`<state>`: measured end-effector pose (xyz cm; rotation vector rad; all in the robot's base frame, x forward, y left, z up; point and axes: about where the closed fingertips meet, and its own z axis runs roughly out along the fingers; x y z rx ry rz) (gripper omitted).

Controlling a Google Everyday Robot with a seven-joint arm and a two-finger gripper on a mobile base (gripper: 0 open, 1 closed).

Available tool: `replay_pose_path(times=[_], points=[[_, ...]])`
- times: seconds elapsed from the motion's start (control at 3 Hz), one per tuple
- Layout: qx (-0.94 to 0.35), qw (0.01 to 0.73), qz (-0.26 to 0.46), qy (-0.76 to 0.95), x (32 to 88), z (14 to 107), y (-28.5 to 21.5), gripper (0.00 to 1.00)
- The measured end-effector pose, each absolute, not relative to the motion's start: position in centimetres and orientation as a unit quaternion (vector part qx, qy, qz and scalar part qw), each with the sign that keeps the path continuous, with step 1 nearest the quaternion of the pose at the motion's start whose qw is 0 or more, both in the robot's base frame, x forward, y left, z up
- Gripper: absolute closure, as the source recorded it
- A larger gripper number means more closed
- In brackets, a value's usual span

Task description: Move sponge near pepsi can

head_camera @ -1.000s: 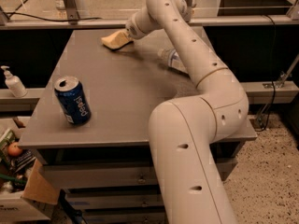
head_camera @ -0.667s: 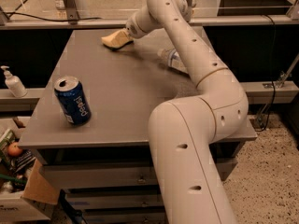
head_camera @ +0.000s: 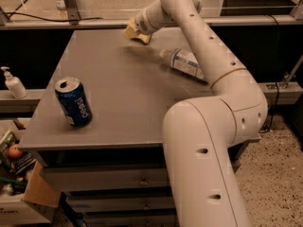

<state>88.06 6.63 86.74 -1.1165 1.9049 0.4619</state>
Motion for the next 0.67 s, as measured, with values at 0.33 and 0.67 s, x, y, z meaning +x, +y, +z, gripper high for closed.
replay_pose_path(times=[0.33,0.67], points=[[-0.459,0.439,0.198,0.746,86.2,88.7,6.3,1.0],[-0.474,0.444,0.211,0.731,83.7,90.2,5.9,1.0]])
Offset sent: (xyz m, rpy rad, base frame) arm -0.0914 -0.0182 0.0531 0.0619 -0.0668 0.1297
